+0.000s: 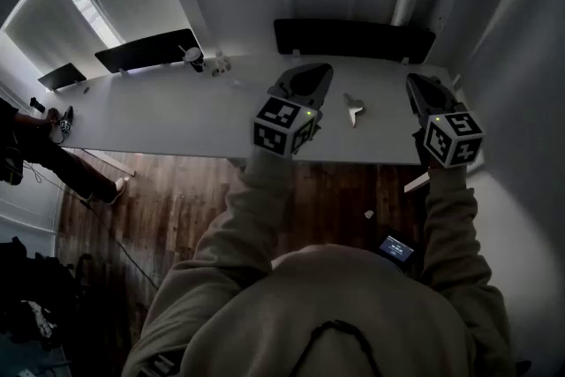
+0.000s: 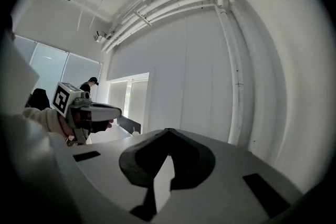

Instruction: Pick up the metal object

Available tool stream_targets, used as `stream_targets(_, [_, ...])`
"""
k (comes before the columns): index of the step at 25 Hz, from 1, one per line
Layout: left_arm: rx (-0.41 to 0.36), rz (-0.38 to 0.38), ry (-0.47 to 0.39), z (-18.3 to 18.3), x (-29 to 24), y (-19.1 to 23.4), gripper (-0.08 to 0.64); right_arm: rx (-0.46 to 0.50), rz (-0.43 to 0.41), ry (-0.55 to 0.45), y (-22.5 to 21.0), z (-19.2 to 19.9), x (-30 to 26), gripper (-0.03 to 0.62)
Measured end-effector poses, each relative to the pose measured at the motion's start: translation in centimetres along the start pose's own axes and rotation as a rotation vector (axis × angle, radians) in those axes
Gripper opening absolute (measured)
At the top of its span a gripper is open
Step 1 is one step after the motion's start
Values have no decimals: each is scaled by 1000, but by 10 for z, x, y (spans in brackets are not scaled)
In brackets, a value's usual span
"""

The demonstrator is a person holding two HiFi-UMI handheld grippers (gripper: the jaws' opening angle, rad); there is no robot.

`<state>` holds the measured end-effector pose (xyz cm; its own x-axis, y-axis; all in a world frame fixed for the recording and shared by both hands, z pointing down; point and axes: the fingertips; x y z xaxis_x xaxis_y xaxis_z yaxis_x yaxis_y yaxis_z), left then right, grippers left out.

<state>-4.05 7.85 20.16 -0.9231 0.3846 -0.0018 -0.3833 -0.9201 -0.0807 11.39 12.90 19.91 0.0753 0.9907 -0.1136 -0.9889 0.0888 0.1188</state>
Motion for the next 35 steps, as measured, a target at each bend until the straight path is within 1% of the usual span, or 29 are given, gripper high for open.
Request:
stream_targets(4, [-6, -4, 7, 4, 1, -2, 2, -26, -17, -2, 3, 5, 2, 18])
stream_targets(6, [-14, -2, 8, 3, 0, -7, 2, -45, -23, -23, 1, 0, 4, 18])
stream_targets(8, [-28, -29, 7, 0, 0, -9, 2, -52, -28, -52, -2, -7, 6, 18])
stream_targets(10, [-32, -69, -1, -4, 3, -4, 2, -35, -14, -65, -7, -8, 9, 18])
stream_targets(12, [-19, -62, -27, -10, 3, -5, 2, -38, 2, -58, -13, -6, 11, 20])
stream_targets(15, [8, -14, -71, -18, 0, -14, 2, -71, -12, -51, -17, -1, 12, 20])
stream_targets(17, [45, -25, -87, -18, 2, -14, 2, -88, -30, -51, -19, 3, 13, 20])
stream_targets(21, [58, -66, -69, -13, 5, -14, 2, -119, -66, -30, -25, 19, 17, 20])
stream_targets(24, [45, -64, -46, -11, 2, -23, 2, -165, -101, -11, -30, 27, 21, 20])
stream_targets(26, [25, -58, -20, -8, 4, -30, 2, -186, -119, -19, -28, 22, 27, 20])
stream_targets(30, [6, -86, -11, -7, 1, -24, 2, -122, -146, -54, -26, 6, 35, 20])
stream_targets(35, [-7, -54, -9, -6, -18, -32, 2, -120, -150, -31, -47, 20, 43, 20])
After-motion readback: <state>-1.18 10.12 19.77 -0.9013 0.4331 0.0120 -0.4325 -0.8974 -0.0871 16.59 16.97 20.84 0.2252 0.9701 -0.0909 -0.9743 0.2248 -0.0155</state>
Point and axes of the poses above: the fingertips, and each gripper's own axes: x backward along the fingers, y to its left, z out of its underside, and after that the axes turned 9 degrees about z, right-handed
